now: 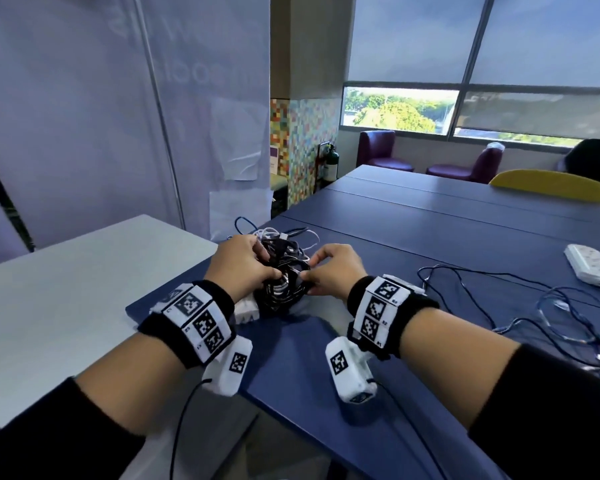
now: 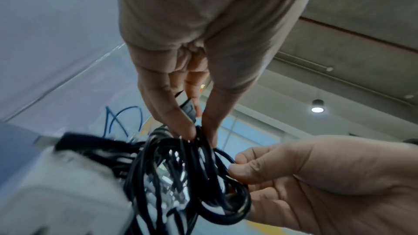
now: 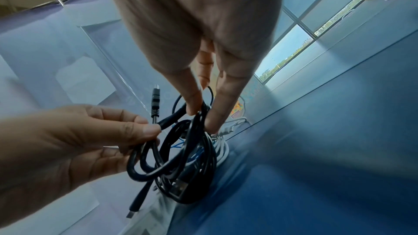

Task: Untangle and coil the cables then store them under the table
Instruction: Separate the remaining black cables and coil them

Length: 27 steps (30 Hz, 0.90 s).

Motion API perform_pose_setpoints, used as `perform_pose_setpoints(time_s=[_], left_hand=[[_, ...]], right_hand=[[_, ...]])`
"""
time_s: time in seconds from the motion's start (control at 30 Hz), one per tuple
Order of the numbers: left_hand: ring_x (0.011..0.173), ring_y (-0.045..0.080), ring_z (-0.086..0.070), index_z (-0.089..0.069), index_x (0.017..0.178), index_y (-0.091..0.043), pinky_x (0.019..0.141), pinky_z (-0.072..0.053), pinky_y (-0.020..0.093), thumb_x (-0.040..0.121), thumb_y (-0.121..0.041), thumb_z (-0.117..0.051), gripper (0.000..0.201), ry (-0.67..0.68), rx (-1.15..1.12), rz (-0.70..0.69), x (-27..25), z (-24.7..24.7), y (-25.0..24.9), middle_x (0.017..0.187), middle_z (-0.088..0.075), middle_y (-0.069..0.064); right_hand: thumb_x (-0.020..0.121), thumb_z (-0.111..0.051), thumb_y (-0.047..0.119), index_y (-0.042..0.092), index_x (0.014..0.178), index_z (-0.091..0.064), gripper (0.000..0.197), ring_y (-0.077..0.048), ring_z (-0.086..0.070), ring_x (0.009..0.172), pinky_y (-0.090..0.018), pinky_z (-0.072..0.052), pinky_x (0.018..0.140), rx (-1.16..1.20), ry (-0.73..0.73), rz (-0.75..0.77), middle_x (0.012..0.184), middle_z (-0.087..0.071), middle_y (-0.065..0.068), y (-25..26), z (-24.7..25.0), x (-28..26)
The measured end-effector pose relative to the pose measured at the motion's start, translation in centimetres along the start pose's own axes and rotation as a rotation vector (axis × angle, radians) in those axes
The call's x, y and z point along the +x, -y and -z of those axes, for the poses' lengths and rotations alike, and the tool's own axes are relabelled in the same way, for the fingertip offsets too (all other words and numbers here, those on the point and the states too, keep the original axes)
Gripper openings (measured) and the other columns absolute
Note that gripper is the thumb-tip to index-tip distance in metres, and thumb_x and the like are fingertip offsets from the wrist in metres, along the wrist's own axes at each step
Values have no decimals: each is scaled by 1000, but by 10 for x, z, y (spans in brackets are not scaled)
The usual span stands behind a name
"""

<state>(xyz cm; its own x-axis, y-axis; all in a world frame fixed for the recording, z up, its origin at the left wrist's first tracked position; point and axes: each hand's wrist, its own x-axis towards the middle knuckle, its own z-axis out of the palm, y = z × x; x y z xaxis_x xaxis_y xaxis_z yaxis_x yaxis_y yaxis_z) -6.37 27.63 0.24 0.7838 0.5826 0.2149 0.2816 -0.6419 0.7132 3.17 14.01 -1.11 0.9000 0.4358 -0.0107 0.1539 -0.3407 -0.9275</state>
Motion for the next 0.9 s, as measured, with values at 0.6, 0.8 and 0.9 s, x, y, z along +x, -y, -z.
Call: perform_pose_setpoints(time_s=[0.6, 0.8, 0.9], left_hand=[[104, 33, -55, -55, 106, -9, 87, -47, 40, 59, -52, -84, 70, 27, 409, -55, -15, -18, -10, 110, -57, 12], [102, 31, -50, -51, 95, -16, 91, -43, 41, 68, -45, -80, 49, -130, 279, -310, -36, -35, -43, 103, -53, 10], [99, 24, -51, -52, 94, -20, 90, -43, 37, 72, -44, -77, 41, -62, 188, -415, -44, -47, -63, 101, -52, 4]], right_hand=[[78, -79, 25, 7, 80, -63, 25, -27, -63, 62, -40, -60, 65, -427, 48, -66, 72, -62, -11, -24, 72, 12], [87, -57, 18, 13, 112, -59, 26, -29, -63, 107, -30, -47, 78, -1196, 66, -159, 116, -64, -8, -42, 142, 7], [96, -55, 22, 10, 130, -55, 36, -30, -57, 121, -35, -48, 95, -1319, 192, -200, 133, -57, -10, -50, 155, -2]])
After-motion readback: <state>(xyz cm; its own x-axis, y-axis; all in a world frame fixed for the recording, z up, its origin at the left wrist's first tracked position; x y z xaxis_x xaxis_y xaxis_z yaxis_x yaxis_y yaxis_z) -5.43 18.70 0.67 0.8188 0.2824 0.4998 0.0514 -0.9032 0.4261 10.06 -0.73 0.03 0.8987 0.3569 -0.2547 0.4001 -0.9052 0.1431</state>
